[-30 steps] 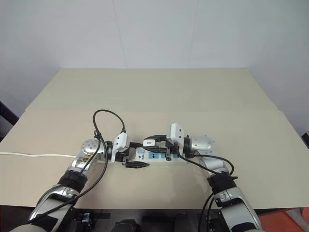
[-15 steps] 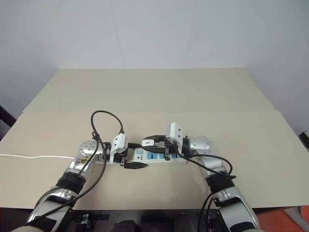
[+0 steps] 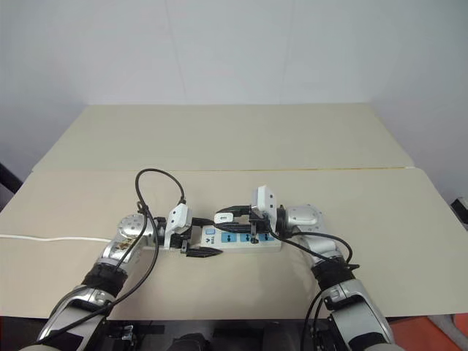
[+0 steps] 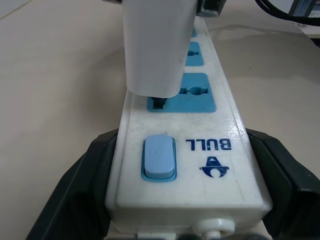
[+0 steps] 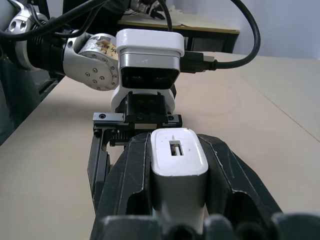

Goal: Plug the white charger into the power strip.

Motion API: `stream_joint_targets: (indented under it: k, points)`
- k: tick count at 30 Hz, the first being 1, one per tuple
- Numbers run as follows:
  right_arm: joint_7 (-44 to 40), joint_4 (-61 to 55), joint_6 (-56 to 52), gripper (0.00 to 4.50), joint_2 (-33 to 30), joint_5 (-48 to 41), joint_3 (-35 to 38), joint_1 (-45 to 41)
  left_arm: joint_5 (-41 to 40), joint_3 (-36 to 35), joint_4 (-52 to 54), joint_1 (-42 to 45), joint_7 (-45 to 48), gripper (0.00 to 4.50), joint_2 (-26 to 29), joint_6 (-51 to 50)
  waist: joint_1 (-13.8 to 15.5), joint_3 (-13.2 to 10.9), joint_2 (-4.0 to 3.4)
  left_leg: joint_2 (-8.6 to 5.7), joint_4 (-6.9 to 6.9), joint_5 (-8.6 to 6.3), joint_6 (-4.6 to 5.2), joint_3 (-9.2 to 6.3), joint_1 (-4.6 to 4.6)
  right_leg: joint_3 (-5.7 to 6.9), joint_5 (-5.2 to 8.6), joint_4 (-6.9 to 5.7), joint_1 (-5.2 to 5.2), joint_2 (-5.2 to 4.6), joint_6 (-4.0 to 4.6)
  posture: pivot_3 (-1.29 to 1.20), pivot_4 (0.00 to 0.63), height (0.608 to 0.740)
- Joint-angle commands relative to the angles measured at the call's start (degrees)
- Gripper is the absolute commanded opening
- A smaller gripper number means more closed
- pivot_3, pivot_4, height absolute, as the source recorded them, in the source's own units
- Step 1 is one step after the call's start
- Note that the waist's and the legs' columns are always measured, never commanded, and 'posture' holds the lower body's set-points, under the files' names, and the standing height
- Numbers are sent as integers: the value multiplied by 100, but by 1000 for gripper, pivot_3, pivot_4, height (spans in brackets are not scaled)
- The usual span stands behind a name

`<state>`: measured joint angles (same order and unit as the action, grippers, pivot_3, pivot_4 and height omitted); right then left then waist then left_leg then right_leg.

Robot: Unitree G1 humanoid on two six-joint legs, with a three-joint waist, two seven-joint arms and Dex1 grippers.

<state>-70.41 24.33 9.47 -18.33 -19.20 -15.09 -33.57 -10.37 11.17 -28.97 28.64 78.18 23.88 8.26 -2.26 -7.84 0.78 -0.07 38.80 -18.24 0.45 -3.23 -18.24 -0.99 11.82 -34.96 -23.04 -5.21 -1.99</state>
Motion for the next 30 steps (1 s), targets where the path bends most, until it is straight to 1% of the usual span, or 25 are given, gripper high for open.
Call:
stream_joint_targets:
  k: [1, 5, 15, 18, 25, 30]
  points:
    - [162, 637, -86, 1112, -17, 459, -37, 71, 26, 142, 258, -195, 327, 3305, 234, 5, -41, 0, 0, 1, -2, 0, 0, 0, 3, -1, 1, -1, 0, 1, 2, 0, 150, 740]
    - [163, 793, -12, 1112, 73, 477, -20, 92, -11, 139, 367, -266, 301, 3305, 312, -40, -82, 1, 1, 12, -6, -1, 1, 0, 10, -3, 5, -6, -1, 13, 9, 0, 150, 740]
    - [188, 1241, 297, 1112, -267, 638, 78, 343, -48, 120, 474, -338, 274, 3305, 410, -81, -86, 5, 7, 14, -9, -1, 2, 0, 15, -4, 7, -7, 0, 14, 13, 0, 150, 740]
    - [180, 1140, 245, 1112, -237, 590, 68, 325, -46, 137, 460, -337, 284, 3305, 406, -70, -83, 8, 10, 14, -9, -1, 2, 0, 16, -4, 7, -7, 2, 13, 13, 0, 150, 740]
    - [174, 760, -38, 1112, 104, 317, 73, 42, -35, 180, 419, -279, 284, 3305, 358, -60, -85, 9, 11, 14, -9, -1, 2, 0, 16, -5, 7, -7, 0, 13, 13, 0, 150, 740]
    - [117, 318, -424, 1112, 286, 104, 105, -21, -44, 196, 427, -287, 271, 3305, 350, -60, -93, 8, 10, 15, -12, -1, 2, -1, 14, -6, 8, -9, -6, 15, 15, 0, 150, 740]
